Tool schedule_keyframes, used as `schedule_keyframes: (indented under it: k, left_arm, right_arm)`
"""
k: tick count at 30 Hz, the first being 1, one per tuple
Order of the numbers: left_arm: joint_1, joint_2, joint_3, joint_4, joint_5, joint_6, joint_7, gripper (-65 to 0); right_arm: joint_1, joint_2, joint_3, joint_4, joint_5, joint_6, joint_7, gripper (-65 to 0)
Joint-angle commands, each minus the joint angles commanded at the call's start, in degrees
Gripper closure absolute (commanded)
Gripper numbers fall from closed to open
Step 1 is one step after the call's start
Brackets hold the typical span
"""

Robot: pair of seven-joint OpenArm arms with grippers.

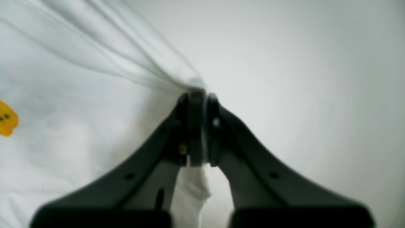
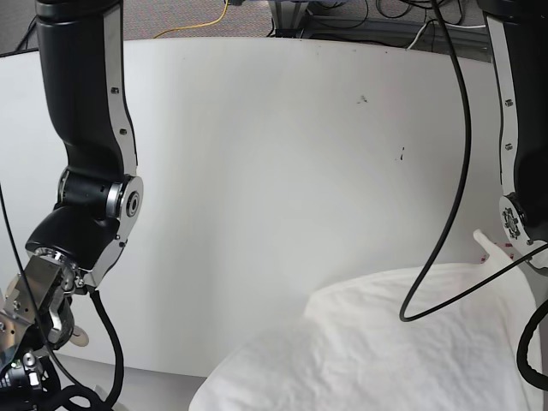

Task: Layout the t-shirt on the table in an organized manner, then fold the t-shirt properly
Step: 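Lift the shirt with both grippers and pull it toward the robot, then lay the shirt down, dragging it flat across the table with both grippers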

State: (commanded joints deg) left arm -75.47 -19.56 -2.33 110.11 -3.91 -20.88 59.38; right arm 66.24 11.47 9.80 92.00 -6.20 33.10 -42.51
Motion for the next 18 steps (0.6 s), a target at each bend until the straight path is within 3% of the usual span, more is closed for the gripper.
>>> schedule_keyframes:
  k: [7, 13, 18]
  left_arm:
    - [8.4, 2.1, -0.9, 3.8, 0.0, -0.3, 1.5, 0.0]
    - [18.7, 4.3, -2.8, 4.6, -0.1, -4.0, 1.5, 0.0]
    - [27.3, 5.5, -4.7, 5.5, -0.1, -6.3, 3.3, 0.0]
  right_arm:
    - [-9.0, 2.8, 0.4, 6.8, 0.6, 0.0, -3.5, -2.1]
    - [-20.7, 3.3, 0.6, 14.1, 0.5, 0.0, -3.8, -2.1]
    - [-30.9, 3.3, 4.7, 19.9, 0.6, 0.09, -3.8, -2.1]
